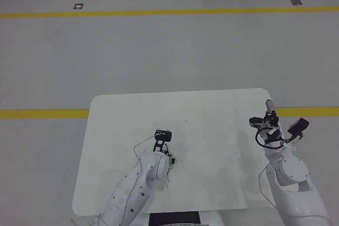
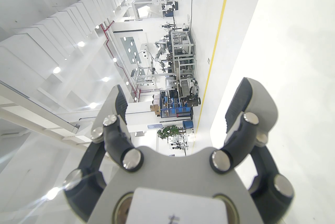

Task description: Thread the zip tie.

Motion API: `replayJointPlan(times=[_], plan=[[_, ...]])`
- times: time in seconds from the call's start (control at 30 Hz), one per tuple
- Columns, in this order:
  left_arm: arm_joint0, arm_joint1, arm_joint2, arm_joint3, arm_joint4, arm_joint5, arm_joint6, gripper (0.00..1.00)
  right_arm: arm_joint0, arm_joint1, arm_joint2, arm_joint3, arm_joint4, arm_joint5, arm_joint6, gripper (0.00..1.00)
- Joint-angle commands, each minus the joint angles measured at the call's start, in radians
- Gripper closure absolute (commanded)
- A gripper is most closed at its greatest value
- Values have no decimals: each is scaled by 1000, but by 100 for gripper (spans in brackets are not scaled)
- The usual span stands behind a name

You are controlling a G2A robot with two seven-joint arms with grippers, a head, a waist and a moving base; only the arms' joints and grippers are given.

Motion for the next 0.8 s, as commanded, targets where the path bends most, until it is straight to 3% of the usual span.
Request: replayJointPlan(times=[0.0,0.43,0.63,0.7,0.77], plan=[[-1,-1,1,2,1,0,-1,90,0,0,0,0,0,0,0,0],[4,-3,2,-22,5,0,-11,87,0,0,0,0,0,0,0,0],[-6,-4,2,2,9,0,-20,85,0,0,0,0,0,0,0,0],[-9,-5,4,1,10,0,-25,87,0,0,0,0,0,0,0,0],[-10,-6,4,0,13,0,-28,99,0,0,0,0,0,0,0,0]])
